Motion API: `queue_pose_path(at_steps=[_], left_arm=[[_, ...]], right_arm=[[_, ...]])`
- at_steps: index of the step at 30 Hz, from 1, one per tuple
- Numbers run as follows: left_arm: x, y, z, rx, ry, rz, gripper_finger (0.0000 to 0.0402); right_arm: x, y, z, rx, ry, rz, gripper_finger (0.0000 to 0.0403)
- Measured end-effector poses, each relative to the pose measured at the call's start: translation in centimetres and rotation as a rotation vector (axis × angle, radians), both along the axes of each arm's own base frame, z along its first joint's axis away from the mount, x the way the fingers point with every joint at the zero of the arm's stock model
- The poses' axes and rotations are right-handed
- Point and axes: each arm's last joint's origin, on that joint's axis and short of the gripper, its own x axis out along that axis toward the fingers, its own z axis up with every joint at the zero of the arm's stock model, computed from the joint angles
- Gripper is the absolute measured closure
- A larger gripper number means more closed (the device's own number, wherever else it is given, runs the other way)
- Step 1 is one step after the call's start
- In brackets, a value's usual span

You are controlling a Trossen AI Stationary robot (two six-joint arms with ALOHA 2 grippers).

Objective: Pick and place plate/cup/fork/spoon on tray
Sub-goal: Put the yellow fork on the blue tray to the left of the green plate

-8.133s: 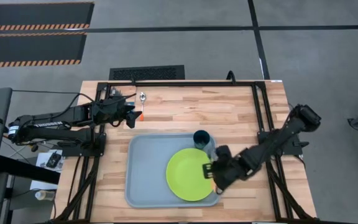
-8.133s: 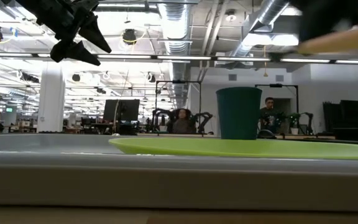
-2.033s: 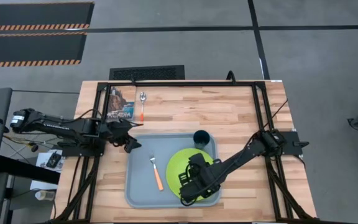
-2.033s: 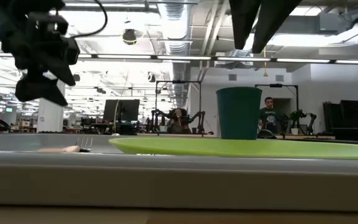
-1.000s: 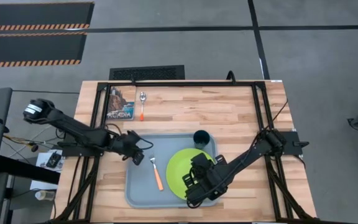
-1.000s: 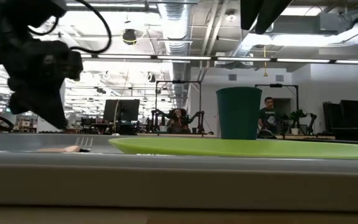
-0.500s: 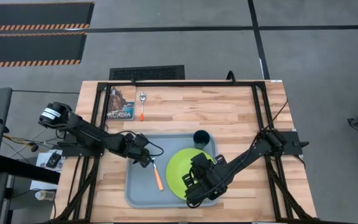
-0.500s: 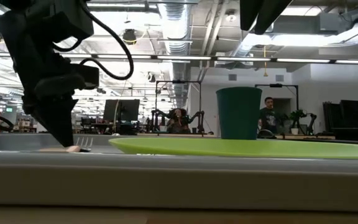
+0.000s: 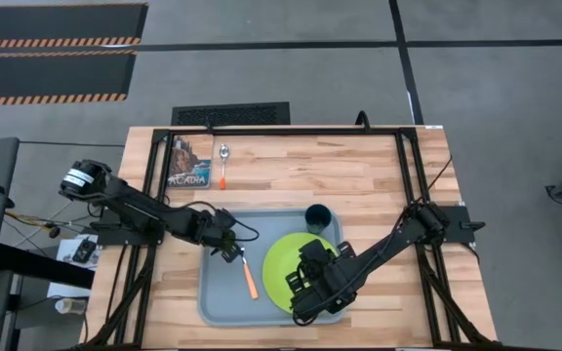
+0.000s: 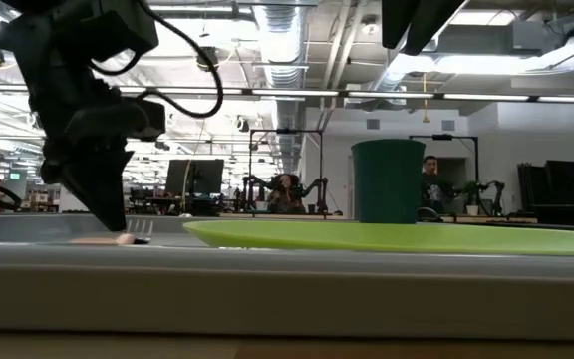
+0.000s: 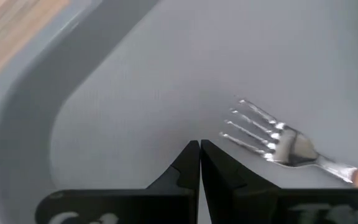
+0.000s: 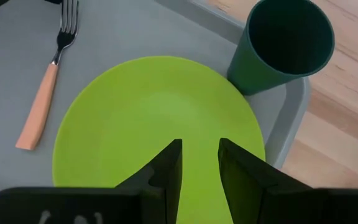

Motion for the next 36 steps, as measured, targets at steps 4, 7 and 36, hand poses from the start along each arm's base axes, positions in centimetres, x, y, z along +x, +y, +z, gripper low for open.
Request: queue_pose_path(at_steps=[4,7,36], left_arm=[[0.5,-0.1,0.6,-0.003,-0.026,-0.006,0.0401],[0.6,0.0,0.7,0.007,-0.034,-0.001,0.0401],[0.4,0.1,1.0,-0.012,-0.040,0.051,0.0401]], right_arm=[[0.0,0.0,0.0,0.001,-0.002,-0.002,0.0275],[0.0,0.0,0.0,0.001,-0.002,-0.002,0.0275],[-0.3,0.5,0.0,-0.006,-0.006,0.012,0.0275]])
